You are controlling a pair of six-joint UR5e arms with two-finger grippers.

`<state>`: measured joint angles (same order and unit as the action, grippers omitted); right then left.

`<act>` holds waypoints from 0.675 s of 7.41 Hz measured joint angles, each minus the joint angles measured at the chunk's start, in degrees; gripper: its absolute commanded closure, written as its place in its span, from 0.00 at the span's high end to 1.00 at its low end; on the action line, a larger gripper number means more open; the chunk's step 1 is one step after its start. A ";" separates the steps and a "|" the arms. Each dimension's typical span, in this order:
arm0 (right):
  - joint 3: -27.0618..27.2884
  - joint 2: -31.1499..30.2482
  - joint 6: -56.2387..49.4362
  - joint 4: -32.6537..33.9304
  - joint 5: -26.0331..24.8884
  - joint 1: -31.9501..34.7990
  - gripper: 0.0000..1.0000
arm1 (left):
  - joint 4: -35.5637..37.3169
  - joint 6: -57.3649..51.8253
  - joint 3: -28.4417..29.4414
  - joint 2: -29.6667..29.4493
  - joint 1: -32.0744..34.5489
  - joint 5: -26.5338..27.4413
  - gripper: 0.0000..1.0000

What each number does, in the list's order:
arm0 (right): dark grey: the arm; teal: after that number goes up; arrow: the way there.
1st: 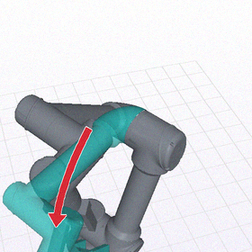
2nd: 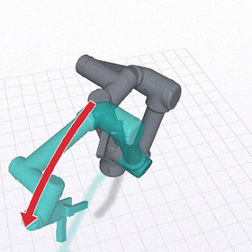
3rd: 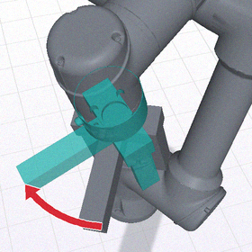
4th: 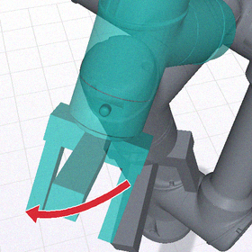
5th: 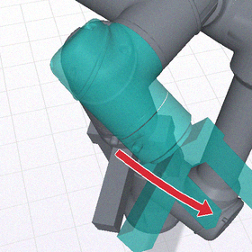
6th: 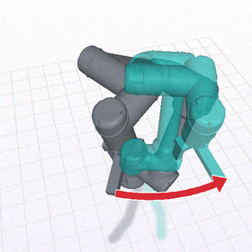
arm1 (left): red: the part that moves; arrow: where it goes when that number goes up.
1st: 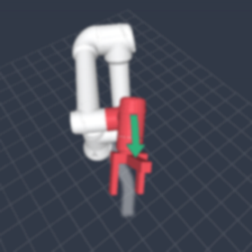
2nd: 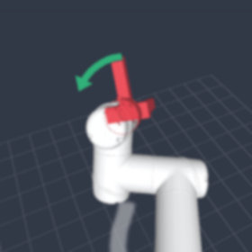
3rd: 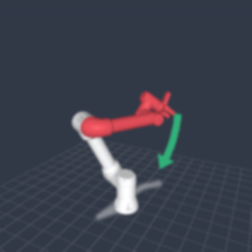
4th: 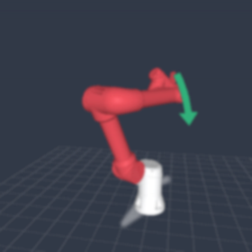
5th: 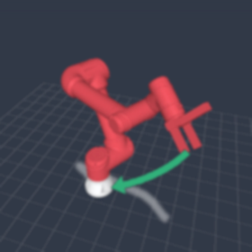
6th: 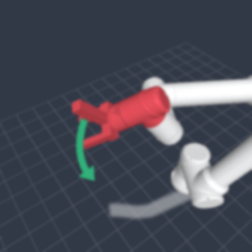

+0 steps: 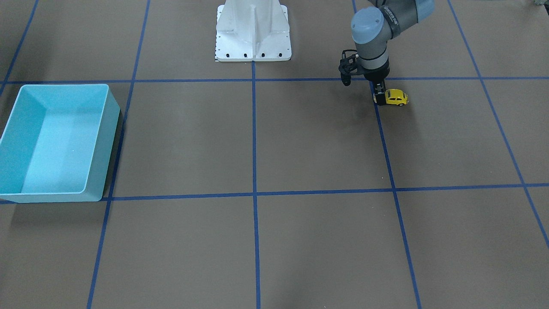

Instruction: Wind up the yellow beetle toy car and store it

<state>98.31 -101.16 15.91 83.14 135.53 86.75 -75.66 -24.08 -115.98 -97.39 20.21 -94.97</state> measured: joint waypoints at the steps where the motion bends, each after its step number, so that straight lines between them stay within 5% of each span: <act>1: 0.03 0.00 0.00 0.00 0.00 0.00 1.00 | -0.26 -0.58 0.15 0.00 0.00 0.10 0.85; 5: -0.04 0.00 0.00 0.01 -0.15 0.00 1.00 | -0.71 -1.23 0.49 0.00 0.03 0.30 0.83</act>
<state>98.27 -101.16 15.91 83.15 135.37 86.75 -76.37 -25.31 -115.50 -97.38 20.24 -94.67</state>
